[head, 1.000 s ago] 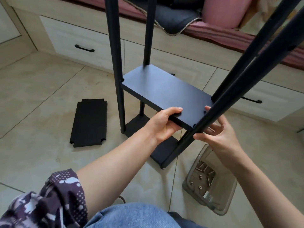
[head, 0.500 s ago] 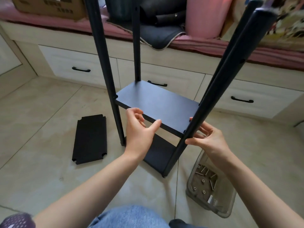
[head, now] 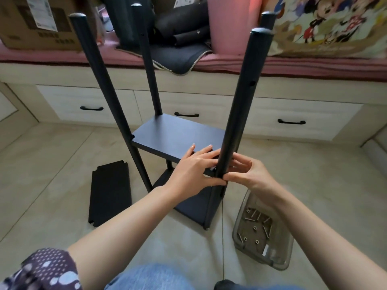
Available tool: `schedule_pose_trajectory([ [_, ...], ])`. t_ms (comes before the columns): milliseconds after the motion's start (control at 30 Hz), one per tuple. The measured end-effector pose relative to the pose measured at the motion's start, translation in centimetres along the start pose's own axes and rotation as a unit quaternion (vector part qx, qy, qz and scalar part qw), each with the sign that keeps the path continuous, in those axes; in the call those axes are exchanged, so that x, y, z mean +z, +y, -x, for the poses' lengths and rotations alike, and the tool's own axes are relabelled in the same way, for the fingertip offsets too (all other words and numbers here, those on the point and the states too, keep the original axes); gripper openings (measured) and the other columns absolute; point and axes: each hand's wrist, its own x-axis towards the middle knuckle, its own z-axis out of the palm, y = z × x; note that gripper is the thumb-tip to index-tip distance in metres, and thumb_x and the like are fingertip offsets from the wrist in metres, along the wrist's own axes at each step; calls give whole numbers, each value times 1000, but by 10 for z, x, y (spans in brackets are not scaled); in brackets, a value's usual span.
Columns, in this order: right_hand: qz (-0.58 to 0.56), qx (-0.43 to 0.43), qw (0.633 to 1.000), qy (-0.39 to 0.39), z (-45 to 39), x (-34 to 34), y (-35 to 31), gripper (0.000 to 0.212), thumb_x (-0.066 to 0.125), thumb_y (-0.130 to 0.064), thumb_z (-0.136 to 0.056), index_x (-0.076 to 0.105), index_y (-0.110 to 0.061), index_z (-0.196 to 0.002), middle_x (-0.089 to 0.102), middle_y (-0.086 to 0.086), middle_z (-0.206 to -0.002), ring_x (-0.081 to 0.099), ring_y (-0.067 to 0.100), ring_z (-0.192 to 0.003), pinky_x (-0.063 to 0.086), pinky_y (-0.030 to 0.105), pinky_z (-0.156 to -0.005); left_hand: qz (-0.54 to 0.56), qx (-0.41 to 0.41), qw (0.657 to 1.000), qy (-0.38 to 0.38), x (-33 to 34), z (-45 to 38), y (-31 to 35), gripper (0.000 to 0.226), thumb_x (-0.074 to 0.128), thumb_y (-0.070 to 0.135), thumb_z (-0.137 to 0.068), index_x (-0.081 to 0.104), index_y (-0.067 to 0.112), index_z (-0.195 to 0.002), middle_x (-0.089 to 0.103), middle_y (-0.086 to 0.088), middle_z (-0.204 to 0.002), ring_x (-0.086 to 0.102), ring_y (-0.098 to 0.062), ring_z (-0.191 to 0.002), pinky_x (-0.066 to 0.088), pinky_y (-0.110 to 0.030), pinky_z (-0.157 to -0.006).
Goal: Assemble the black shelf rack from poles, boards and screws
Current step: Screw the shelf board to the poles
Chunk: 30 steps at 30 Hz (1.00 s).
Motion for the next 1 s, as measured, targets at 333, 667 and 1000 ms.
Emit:
schedule_pose_trajectory([
  [333, -260, 141, 953, 68, -15, 11, 2, 46, 56, -45, -94, 63, -10, -123, 70, 21, -114, 71, 35, -99, 59, 41, -77, 30, -16, 999, -6, -3, 0, 1, 33, 76, 37, -87, 69, 40, -118, 41, 19, -154, 21, -11, -152, 7, -49, -124],
  [667, -306, 29, 952, 12, -28, 26, 3, 21, 52, -14, -99, 71, -9, -108, 69, 17, -116, 68, 27, -107, 58, 36, -78, -14, -35, 999, -18, -7, 3, 6, 64, 74, 40, -87, 47, 38, -145, 41, 17, -155, 18, -10, -153, 4, -56, -124],
  [1000, -311, 31, 950, 9, -27, 25, 4, 21, 50, -14, -102, 60, -7, -118, 72, 10, -105, 71, 23, -97, 58, 34, -72, -20, -24, 999, 7, -4, 5, 4, 68, 74, 41, -87, 43, 37, -147, 51, 2, -150, 19, -15, -153, 4, -55, -124],
])
